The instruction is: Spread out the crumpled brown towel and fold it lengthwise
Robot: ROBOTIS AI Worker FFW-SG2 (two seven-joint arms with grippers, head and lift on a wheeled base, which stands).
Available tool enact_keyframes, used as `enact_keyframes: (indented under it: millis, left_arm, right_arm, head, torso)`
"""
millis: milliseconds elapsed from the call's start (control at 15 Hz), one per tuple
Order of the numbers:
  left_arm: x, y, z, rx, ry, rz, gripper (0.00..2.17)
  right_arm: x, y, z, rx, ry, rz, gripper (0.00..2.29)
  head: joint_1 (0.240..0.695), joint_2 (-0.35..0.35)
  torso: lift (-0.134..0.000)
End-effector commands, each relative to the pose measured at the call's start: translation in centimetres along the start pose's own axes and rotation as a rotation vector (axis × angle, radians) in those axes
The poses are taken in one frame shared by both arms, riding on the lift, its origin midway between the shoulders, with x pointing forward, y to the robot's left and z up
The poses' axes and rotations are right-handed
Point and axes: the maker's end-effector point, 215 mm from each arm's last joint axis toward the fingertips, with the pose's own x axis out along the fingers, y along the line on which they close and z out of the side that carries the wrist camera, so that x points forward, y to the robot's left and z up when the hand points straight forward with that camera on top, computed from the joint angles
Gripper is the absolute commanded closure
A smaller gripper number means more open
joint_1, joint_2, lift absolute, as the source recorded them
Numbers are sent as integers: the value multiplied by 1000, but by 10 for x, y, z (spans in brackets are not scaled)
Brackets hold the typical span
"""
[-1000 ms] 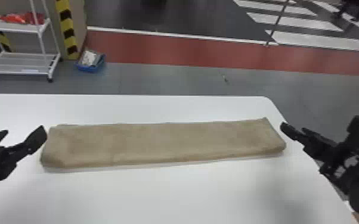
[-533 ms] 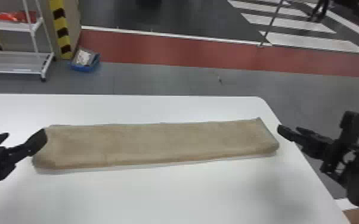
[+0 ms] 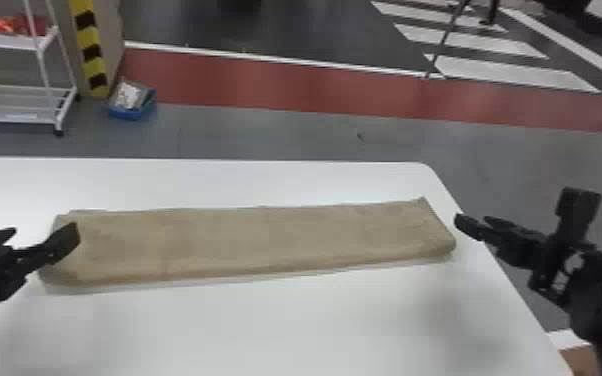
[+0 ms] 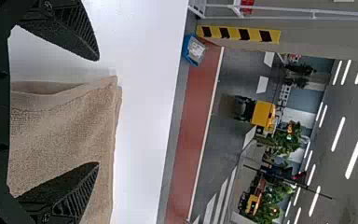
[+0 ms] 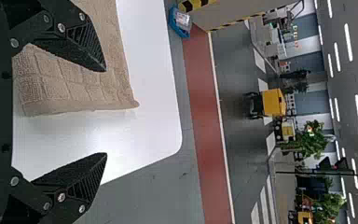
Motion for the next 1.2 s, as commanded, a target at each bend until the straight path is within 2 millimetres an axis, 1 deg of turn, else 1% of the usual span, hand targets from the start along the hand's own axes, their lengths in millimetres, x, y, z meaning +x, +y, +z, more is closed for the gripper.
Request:
enact_keyframes:
  millis: [0,133,333,600,867,1133]
  left_arm:
    - [0,3,1,5,0,6,90]
    - [-1,4,-1,7,5,6,90]
    - [0,1,-4,8,13,1,90]
    - [2,-6,-2,10,10,-12,93]
    - [2,-7,1,13,6,-16,107]
    - [1,-7,-1,14,11,-17,137]
  right_arm:
    - [4,3,-2,-11,12,8,289]
    - [6,6,-3,-19,14,15,289]
    - [6,6,-1,-20,12,15,289]
    - [6,6,0,-17,11,17,289]
    - [5,5,-1,-15,14,17,289]
    - [5,4,1,-14,10,17,289]
  head:
    - [695,-259]
    - [695,-254]
    - [695,-249]
    - [695,-252]
    - [695,-257]
    - [695,-259]
  torso:
    - [-124]
    - [-124]
    - [-124]
    - [-124]
    - [-124]
    - [-124]
